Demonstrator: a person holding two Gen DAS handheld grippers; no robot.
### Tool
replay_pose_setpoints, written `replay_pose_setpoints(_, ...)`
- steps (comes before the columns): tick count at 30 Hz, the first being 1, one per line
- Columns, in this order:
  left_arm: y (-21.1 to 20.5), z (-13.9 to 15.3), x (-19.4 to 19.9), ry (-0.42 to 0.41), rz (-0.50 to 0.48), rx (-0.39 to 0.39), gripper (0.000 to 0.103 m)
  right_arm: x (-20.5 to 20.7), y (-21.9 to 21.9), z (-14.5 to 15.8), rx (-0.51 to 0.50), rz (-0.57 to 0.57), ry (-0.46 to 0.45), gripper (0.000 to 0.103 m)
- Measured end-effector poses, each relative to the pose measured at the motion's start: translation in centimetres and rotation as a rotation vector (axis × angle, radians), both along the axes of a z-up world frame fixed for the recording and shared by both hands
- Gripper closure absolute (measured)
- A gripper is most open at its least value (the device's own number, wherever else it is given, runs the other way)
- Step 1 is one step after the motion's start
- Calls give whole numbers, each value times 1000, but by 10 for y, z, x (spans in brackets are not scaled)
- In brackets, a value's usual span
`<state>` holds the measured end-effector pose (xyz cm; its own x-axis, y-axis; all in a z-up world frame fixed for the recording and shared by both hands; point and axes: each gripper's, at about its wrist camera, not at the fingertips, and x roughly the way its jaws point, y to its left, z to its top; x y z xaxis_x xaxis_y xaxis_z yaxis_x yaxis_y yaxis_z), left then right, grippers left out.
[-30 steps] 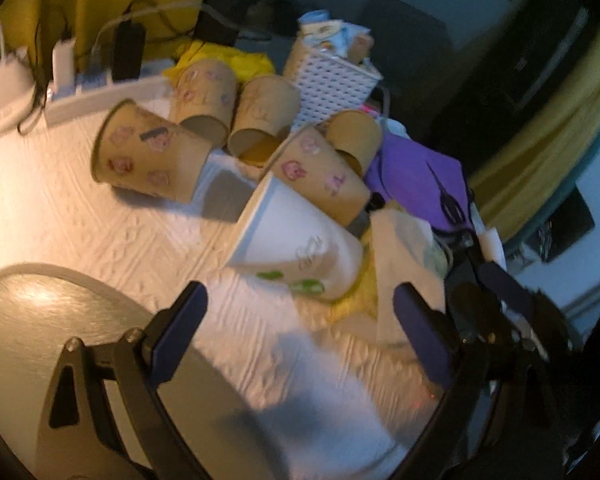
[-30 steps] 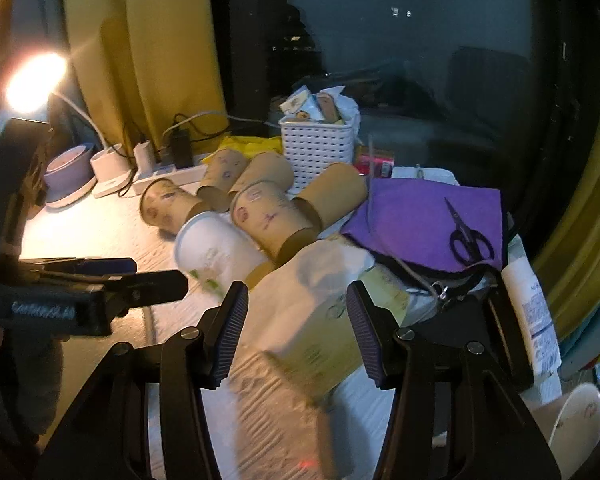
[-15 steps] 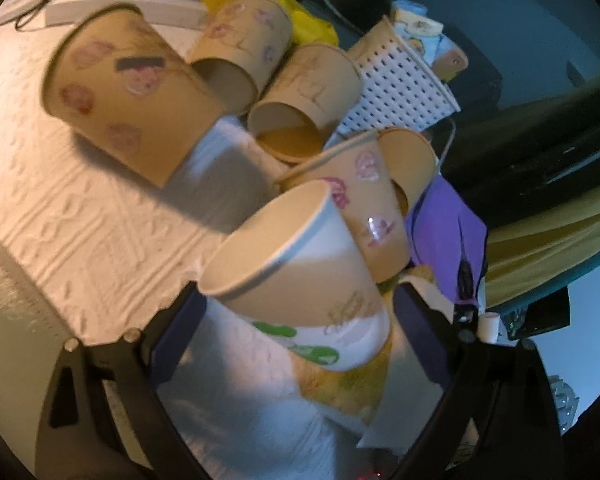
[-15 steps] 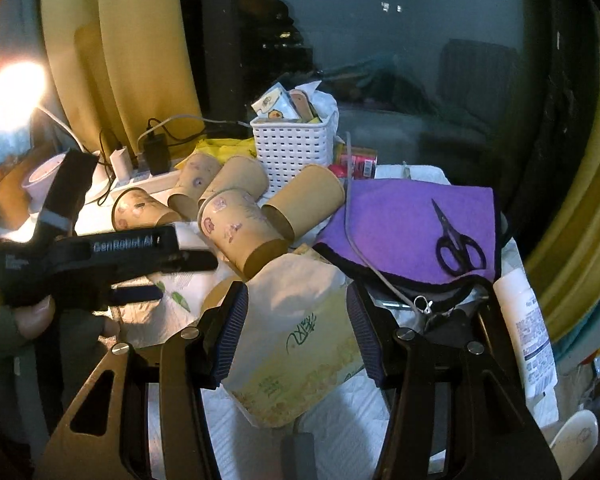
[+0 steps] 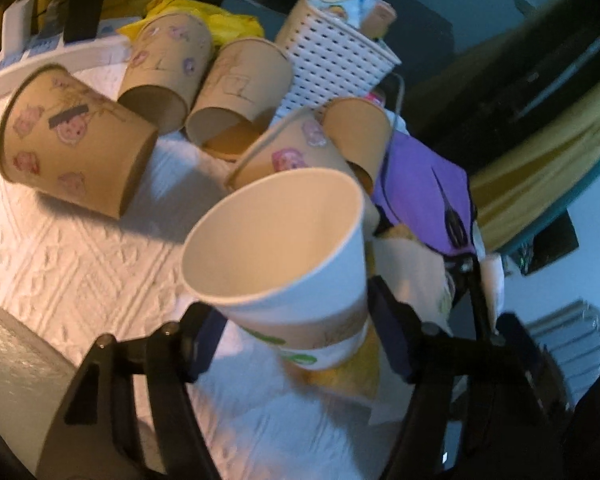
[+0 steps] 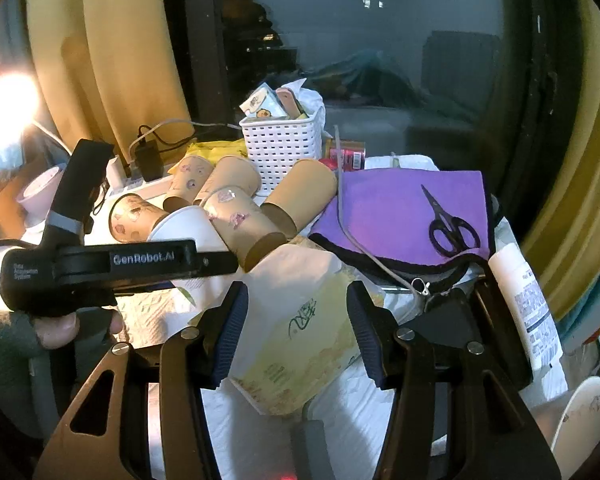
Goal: Flip cup upright
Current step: 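Close the right gripper on the white paper cup and lift it, then carry the white cup over the grey mat with the right gripper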
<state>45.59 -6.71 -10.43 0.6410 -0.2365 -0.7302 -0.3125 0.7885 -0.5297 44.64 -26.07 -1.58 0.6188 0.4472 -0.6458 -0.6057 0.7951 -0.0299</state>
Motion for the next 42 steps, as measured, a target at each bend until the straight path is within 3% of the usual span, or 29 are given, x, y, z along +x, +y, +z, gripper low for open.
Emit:
replay_pose_setpoints(13,3,35,-74,-134,-141,231,35,-49,12,16,29,27,-12,48)
replay_pose_setpoints(26,9,50,-181,-224,-332,434,35,-144,65,21,95,215,50,48)
replay_pose_setpoints(28,10,50,-199,-233,-356,466,35,-160,73,19,99,245,63,46)
replay_pose_setpoints(30,11,51,-217,-250,-379,499,35,-174,82,17,98,278,77,33)
replay_pose_setpoints(33,11,51,-241,-278,-410,517,35,-194,93,12,84,319,89,29)
replay_pose_setpoints(42,7,48,-300,-351,-485,536,35,-247,118,2,45,399,121,28)
